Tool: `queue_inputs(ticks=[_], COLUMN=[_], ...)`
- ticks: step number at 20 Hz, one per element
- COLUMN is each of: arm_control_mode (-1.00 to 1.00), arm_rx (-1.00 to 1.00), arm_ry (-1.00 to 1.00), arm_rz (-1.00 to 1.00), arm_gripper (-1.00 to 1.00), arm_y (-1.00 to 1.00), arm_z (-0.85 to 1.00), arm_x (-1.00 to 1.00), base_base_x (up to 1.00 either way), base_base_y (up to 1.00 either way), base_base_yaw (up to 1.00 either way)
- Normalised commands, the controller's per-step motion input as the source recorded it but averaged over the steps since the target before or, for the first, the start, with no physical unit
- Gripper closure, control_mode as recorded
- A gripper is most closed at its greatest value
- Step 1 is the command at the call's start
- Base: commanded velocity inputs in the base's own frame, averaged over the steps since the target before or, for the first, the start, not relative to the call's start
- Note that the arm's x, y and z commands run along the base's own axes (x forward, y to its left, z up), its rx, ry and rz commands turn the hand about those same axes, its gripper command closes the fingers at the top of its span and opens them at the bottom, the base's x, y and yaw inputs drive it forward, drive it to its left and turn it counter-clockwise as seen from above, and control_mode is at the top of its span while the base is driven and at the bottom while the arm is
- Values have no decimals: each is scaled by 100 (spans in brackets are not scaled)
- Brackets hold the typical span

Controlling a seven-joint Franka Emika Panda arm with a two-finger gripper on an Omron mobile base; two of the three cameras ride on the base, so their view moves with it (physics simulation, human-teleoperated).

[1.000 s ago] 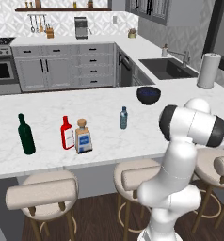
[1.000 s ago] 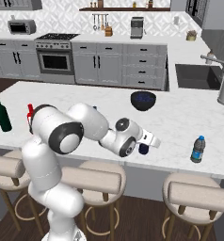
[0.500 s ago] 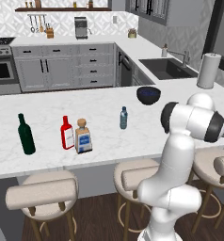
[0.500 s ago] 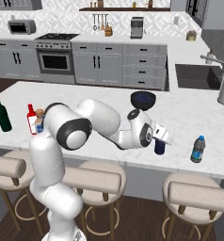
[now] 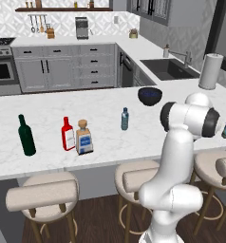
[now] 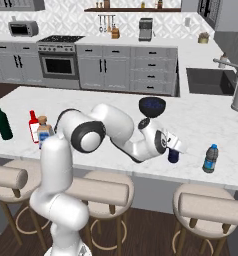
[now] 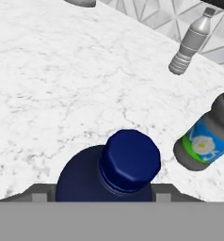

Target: Move the plastic bottles in the middle to the plastics group, and the glass bottles in the middle to the glass group.

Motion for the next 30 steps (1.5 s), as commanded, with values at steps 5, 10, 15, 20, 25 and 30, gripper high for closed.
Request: queue_inputs(ticks=[5, 10, 15, 20, 25, 30], arm_control_mode=[-100, -100, -100, -100, -100, -100], arm_rx=[0, 0, 0, 3, 5, 0], arm_ry=[0, 0, 0, 0, 0, 0], arm_rz=[0, 0, 0, 0, 0, 0], arm_gripper=[100, 100, 100, 100, 100, 100], arm_y=[-51, -61, -69, -50, -13, 0], arm_z=[2, -1, -12, -33, -45, -51], arm_x=[24, 14, 4, -7, -18, -28], base_base_x=[0, 0, 0, 0, 0, 0], base_base_y=[0, 0, 0, 0, 0, 0], base_base_yaw=[0, 0, 0, 0, 0, 0])
